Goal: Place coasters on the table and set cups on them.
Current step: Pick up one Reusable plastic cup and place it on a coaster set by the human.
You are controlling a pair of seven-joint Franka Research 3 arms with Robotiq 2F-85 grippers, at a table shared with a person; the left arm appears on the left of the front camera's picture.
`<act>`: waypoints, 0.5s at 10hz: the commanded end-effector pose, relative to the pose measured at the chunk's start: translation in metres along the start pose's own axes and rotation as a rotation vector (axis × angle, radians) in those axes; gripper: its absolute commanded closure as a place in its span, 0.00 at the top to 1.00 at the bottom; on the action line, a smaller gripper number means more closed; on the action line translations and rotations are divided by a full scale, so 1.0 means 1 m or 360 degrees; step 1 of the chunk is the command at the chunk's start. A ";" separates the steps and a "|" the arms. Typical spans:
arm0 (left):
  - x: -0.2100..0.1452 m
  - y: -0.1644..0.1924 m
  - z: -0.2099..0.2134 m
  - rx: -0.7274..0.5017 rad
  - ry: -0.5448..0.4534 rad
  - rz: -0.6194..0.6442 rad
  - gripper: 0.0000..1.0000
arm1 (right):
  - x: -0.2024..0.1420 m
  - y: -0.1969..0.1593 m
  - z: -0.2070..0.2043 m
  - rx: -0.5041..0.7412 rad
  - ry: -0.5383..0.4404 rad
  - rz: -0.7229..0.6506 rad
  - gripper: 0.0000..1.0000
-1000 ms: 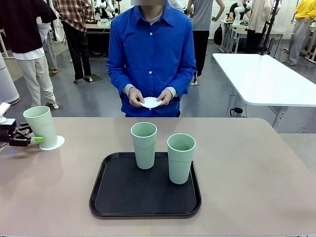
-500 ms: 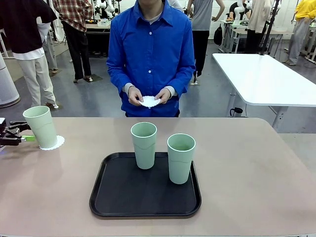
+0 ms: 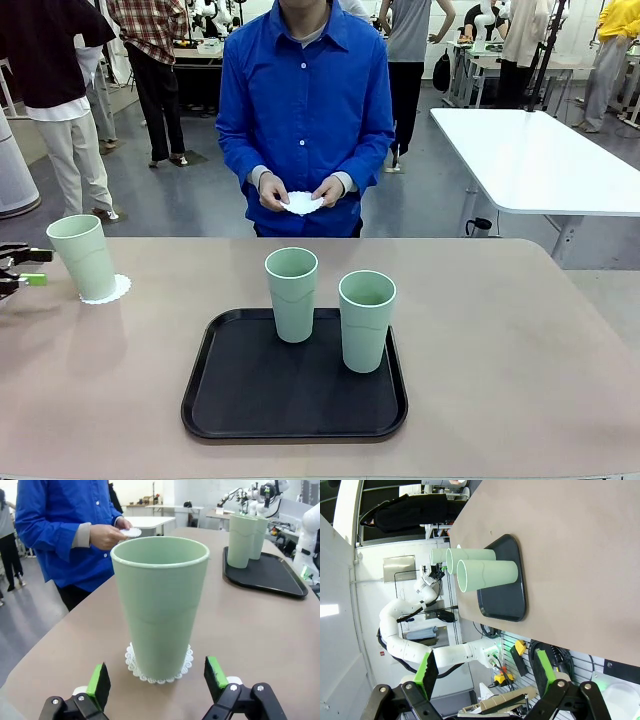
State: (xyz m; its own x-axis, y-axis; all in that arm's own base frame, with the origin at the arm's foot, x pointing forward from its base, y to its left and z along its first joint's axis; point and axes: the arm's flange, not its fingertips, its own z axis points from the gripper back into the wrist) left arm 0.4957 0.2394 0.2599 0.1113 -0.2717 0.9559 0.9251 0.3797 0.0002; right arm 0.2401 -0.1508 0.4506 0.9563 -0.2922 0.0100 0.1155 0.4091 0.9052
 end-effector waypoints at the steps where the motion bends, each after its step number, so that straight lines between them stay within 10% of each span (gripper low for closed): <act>1: 0.036 -0.046 0.001 0.0174 0.0275 0.0071 1.00 | 0.000 0.000 0.000 0.0020 -0.0002 0.0014 1.00; 5: 0.131 -0.108 0.002 0.0362 0.0650 0.0143 1.00 | 0.000 0.000 0.000 0.0020 -0.0002 0.0014 1.00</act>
State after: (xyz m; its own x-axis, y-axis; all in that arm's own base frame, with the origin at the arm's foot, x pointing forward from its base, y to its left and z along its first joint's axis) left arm 0.4246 0.1929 0.3605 0.3097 -0.5167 0.7982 0.8075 0.5862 0.0661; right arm 0.2402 -0.1506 0.4506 0.9565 -0.2916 0.0100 0.1155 0.4096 0.9049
